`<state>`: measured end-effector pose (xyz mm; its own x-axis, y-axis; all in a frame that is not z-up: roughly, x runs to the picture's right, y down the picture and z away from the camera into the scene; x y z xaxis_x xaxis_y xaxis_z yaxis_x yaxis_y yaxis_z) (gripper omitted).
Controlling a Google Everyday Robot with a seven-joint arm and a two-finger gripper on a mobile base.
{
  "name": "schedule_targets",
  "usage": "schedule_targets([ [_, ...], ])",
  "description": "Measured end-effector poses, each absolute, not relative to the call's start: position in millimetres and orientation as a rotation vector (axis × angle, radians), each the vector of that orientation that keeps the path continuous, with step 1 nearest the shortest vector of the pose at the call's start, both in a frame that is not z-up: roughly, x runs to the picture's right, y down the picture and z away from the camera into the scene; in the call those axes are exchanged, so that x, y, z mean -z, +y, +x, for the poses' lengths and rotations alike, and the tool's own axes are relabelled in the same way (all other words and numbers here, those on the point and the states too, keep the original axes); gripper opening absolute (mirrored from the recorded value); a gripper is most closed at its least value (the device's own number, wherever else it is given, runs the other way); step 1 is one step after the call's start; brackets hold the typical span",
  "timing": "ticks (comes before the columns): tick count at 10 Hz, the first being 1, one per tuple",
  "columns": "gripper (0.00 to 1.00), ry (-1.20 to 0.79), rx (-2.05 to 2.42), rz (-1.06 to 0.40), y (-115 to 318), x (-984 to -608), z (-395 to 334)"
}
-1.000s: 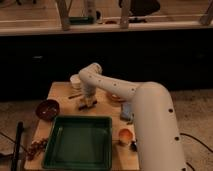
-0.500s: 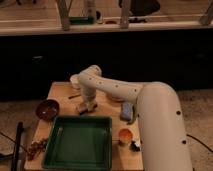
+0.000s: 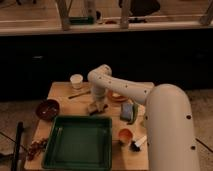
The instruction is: Wipe table surface with eraser
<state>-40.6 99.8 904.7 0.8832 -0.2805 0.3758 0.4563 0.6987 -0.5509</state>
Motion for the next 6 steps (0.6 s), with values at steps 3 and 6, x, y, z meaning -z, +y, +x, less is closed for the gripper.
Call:
schedule_targets([
  [3,0.0,-0.256,0.392,-0.652,74.7,-928.7,-58.9],
  [6,0.0,-0.298,0.427,-0.628,76.5,-927.0,-101.6],
])
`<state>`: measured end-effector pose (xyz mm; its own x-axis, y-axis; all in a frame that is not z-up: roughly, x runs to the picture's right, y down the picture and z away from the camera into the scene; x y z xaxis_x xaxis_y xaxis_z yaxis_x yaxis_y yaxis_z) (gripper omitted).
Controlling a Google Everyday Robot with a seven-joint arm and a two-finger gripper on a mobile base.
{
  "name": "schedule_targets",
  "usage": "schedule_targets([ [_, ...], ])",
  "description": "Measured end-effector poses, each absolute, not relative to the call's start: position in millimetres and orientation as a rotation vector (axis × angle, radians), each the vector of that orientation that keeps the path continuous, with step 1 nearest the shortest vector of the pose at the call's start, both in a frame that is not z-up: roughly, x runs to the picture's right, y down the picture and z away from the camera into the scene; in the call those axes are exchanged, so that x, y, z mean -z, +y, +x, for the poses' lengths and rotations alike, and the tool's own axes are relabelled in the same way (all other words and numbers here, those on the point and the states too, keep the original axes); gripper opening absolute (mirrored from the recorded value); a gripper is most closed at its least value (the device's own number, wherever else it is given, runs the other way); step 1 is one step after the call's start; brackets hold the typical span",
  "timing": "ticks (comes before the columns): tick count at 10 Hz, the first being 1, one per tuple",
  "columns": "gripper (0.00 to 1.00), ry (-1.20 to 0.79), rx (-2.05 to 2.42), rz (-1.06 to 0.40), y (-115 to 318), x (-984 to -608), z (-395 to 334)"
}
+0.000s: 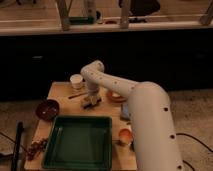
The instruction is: Wipe table surface with eraser
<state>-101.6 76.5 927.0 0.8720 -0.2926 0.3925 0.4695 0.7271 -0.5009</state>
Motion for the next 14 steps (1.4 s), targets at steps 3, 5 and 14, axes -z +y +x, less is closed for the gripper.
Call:
schedule_targets([
  [3,0.0,-0.345,0.487,-0.63,105.9,-899.9,-110.5],
  [5,0.0,-0.361,0.505,-0.637,125.2,-882.9,-102.3],
  [14,0.0,-0.233,0.394,-0.633,88.9,-931.7,-52.1],
])
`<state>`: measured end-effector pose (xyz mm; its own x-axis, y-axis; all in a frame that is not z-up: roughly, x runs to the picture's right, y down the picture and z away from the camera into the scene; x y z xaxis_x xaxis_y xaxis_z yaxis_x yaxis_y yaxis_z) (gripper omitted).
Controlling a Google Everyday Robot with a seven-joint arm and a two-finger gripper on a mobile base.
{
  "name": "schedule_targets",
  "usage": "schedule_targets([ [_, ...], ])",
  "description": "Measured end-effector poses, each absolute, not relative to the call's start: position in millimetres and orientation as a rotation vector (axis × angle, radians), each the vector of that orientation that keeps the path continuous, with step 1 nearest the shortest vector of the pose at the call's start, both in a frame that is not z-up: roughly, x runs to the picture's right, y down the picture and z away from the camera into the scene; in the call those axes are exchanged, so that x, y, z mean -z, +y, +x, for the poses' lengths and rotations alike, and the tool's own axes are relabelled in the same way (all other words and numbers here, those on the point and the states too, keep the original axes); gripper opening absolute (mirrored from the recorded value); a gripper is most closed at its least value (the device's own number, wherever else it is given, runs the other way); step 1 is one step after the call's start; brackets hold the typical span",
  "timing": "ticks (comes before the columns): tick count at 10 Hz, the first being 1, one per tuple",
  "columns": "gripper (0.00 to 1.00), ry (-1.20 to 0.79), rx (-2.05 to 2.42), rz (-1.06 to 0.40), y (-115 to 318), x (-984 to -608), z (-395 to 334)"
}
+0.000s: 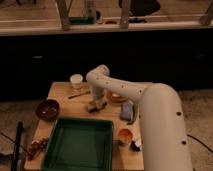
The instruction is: Wipe table surface with eraser
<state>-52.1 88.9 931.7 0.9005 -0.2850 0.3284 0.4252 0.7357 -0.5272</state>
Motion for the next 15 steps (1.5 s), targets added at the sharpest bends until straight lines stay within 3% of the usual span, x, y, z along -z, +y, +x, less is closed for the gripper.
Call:
schedule_targets([
  [3,0.0,-0.268,0.406,-0.613,83.3,-931.8,-86.7],
  [7,0.0,-0.358,0.496,-0.622,108.3,-907.5,-118.3],
  [10,0.0,-0.374,0.509,-0.654,132.6,-890.9,-96.7],
  [15,0.0,-0.31,0.383,-0.684,130.5,-907.6,-22.2],
])
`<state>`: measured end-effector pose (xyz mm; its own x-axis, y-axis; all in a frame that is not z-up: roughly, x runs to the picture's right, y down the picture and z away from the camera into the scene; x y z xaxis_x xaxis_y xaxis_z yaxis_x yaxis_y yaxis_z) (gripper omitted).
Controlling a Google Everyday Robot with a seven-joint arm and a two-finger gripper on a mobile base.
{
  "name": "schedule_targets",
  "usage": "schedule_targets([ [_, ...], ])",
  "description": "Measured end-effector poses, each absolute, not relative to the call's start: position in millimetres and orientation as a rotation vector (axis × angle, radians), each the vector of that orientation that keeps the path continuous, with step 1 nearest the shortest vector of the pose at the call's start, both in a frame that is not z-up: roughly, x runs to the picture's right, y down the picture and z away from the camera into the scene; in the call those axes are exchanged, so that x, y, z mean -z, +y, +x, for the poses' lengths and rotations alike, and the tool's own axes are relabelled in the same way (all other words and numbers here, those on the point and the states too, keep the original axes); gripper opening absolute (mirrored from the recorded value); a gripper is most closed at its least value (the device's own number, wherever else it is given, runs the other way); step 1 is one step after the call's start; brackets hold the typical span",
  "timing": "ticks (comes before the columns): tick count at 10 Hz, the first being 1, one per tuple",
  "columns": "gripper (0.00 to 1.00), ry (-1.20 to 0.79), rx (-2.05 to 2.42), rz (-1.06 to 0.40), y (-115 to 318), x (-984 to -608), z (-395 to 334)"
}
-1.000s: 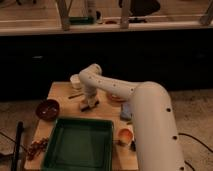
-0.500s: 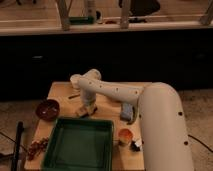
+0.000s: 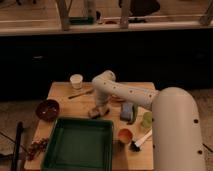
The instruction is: Wipe table surface with eraser
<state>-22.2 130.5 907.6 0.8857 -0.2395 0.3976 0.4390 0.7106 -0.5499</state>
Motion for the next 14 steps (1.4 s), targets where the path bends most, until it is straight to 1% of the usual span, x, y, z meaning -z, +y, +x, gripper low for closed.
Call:
schedule_targets([
  [2,0.0,-0.3,0.351,-0.663,111.0,-922.4,-22.6],
  [4,0.0,-0.301,0.341,-0.642,89.1,-936.6,-42.7],
  [7,0.0,-0.333,0.377,-0.632,83.2,-936.0,-84.2],
  [9,0.0,-0.378,0.433,-0.629,94.1,-923.7,-107.9],
  [10,0.0,-0.399,0.462,-0.632,106.5,-912.4,-112.1],
  [13,0.0,-0.428,0.511,-0.655,136.3,-887.7,-97.2],
  [14,0.0,-0.429,0.519,-0.661,140.5,-885.6,-90.3],
])
